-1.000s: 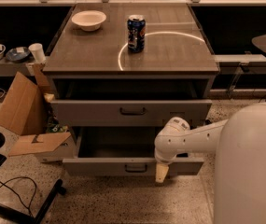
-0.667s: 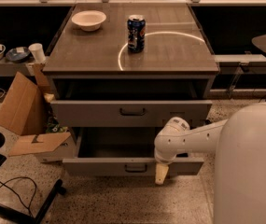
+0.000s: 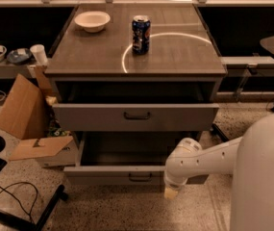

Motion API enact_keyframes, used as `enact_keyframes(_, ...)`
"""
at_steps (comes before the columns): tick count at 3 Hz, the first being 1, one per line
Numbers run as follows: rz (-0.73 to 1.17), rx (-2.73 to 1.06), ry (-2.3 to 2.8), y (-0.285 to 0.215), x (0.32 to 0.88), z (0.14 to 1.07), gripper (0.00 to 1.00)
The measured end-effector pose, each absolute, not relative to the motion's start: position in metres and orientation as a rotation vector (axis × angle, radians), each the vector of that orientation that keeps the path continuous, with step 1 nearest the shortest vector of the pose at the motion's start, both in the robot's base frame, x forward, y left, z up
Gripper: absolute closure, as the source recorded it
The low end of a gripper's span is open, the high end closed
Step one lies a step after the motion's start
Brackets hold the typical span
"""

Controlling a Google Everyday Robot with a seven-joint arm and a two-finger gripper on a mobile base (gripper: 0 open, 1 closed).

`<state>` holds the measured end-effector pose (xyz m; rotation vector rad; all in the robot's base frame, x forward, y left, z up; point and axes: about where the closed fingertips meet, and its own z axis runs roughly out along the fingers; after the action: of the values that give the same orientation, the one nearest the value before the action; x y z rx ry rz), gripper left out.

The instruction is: Open middle drawer

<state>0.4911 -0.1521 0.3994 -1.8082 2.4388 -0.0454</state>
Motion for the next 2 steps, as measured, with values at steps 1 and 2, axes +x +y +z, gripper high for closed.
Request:
enact_keyframes(1, -0.045, -1.808, 2.439, -0.1507, 0.4918, 0.4056, 0.64)
enact_keyframes(2, -0.045, -1.808, 2.439, -0.1508, 0.4922, 0.4143, 0.87)
